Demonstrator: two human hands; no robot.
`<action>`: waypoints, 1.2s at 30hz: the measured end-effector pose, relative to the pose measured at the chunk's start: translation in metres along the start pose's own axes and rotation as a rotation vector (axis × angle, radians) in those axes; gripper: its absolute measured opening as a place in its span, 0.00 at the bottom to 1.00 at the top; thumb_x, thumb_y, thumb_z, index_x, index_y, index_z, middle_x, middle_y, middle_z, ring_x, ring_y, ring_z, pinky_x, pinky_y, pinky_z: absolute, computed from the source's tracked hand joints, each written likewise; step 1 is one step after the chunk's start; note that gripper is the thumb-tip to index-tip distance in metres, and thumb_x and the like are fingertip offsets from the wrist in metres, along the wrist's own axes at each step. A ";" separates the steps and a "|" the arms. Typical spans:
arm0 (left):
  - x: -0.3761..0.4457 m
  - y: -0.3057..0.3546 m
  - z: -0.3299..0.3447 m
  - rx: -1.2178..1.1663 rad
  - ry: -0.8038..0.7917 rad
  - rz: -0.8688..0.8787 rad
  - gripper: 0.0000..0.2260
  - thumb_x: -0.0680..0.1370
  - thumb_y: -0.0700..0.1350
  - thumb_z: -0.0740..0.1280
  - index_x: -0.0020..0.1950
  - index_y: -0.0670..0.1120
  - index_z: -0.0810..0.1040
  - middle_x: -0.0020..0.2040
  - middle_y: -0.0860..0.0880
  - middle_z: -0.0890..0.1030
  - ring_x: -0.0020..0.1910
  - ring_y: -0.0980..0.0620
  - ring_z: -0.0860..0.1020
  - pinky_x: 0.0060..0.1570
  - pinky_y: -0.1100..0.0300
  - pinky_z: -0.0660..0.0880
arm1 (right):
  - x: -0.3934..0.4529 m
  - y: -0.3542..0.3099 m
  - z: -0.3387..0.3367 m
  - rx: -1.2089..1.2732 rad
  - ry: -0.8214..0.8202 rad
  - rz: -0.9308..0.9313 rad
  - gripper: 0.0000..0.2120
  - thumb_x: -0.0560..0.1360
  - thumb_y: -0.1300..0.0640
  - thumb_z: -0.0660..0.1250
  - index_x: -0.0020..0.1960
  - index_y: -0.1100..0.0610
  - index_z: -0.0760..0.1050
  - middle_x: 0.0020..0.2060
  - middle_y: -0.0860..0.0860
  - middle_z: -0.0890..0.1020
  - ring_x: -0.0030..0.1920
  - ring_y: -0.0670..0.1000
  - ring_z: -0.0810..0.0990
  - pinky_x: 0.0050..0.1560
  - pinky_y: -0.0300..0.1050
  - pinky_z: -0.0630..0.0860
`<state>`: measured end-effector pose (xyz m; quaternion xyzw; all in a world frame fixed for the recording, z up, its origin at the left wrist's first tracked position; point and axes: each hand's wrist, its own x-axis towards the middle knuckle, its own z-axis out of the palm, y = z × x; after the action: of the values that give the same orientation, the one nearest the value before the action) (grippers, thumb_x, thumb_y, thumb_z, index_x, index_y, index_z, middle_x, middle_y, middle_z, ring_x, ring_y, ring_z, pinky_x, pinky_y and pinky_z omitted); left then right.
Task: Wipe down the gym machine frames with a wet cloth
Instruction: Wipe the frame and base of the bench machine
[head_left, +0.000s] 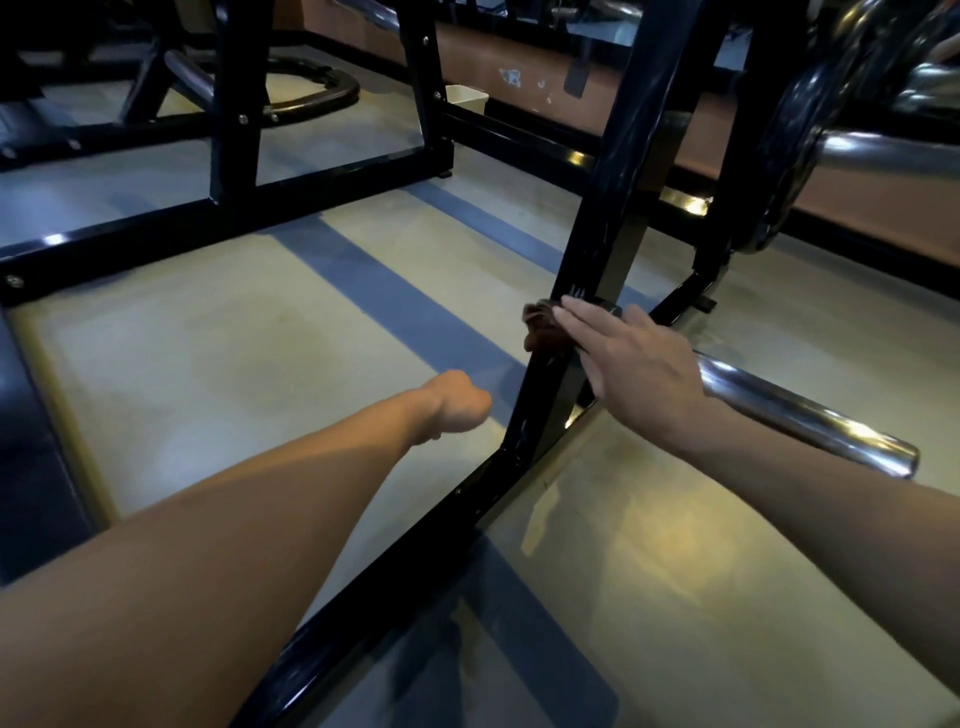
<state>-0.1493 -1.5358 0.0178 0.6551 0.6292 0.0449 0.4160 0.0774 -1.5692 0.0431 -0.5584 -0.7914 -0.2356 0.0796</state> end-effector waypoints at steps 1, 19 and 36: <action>-0.005 -0.004 0.008 0.125 -0.059 -0.004 0.17 0.82 0.47 0.59 0.62 0.34 0.74 0.59 0.36 0.77 0.46 0.42 0.74 0.43 0.52 0.74 | 0.001 0.001 -0.001 -0.013 0.021 0.028 0.28 0.80 0.55 0.68 0.79 0.49 0.68 0.75 0.45 0.72 0.48 0.55 0.76 0.35 0.45 0.71; -0.043 -0.110 0.081 0.618 -0.137 0.046 0.28 0.75 0.57 0.71 0.67 0.46 0.65 0.63 0.42 0.78 0.61 0.39 0.79 0.50 0.52 0.74 | -0.038 -0.030 0.050 0.044 -0.052 -0.090 0.25 0.81 0.54 0.65 0.78 0.49 0.68 0.75 0.46 0.71 0.49 0.57 0.77 0.34 0.50 0.77; -0.036 -0.114 0.079 0.652 -0.154 0.048 0.30 0.75 0.60 0.71 0.68 0.46 0.65 0.63 0.43 0.79 0.61 0.39 0.79 0.46 0.54 0.71 | -0.046 -0.070 0.068 0.087 -0.423 -0.262 0.27 0.81 0.59 0.62 0.78 0.50 0.61 0.70 0.49 0.67 0.55 0.55 0.74 0.37 0.50 0.76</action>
<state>-0.2000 -1.6216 -0.0855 0.7699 0.5614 -0.1984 0.2298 0.0387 -1.5950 -0.0540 -0.4841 -0.8654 -0.0877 -0.0952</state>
